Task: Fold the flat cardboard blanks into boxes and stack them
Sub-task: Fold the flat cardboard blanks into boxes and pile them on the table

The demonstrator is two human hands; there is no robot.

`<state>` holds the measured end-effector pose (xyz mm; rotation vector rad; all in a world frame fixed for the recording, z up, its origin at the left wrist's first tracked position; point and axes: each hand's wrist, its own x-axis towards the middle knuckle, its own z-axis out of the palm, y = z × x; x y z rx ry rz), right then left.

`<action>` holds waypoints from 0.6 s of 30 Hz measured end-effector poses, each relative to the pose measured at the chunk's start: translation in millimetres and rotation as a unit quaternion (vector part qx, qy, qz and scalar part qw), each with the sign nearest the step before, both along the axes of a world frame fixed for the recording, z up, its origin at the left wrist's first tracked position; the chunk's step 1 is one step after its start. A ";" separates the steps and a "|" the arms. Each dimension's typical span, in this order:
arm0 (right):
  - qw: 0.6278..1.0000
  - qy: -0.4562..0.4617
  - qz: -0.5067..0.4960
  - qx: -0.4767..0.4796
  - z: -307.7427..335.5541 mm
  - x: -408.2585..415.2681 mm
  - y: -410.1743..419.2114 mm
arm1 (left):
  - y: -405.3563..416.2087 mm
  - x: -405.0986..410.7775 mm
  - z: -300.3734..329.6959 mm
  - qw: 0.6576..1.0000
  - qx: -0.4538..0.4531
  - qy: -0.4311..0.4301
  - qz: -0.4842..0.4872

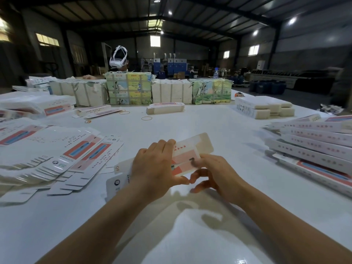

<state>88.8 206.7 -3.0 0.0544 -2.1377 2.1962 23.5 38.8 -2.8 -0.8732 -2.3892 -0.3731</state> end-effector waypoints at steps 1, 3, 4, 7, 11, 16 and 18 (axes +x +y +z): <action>1.000 0.000 0.014 0.022 -1.2 0.2 0.2 | 0.2 -0.3 0.4 1.000 -0.001 0.004 -0.006; 0.997 0.007 0.023 0.079 -3.2 0.8 0.6 | -2.2 0.1 3.8 1.000 0.002 0.002 -0.006; 0.994 0.014 0.017 0.104 -4.2 0.6 1.0 | -3.8 -0.2 5.8 1.000 -0.001 -0.006 0.000; 0.989 0.049 -0.027 0.139 -4.5 -1.5 1.8 | -6.7 -3.6 6.6 0.999 -0.003 -0.047 -0.001; 0.987 0.085 -0.047 0.131 -1.1 -1.3 3.6 | -7.8 -4.9 4.0 0.987 0.009 -0.151 -0.048; 0.970 0.144 -0.186 0.052 -0.9 -2.2 2.3 | -10.7 -7.5 0.7 0.964 0.073 -0.235 -0.104; 0.948 0.173 -0.260 0.054 -3.2 -1.8 -0.8 | -7.5 -5.5 1.1 0.965 0.088 -0.229 -0.091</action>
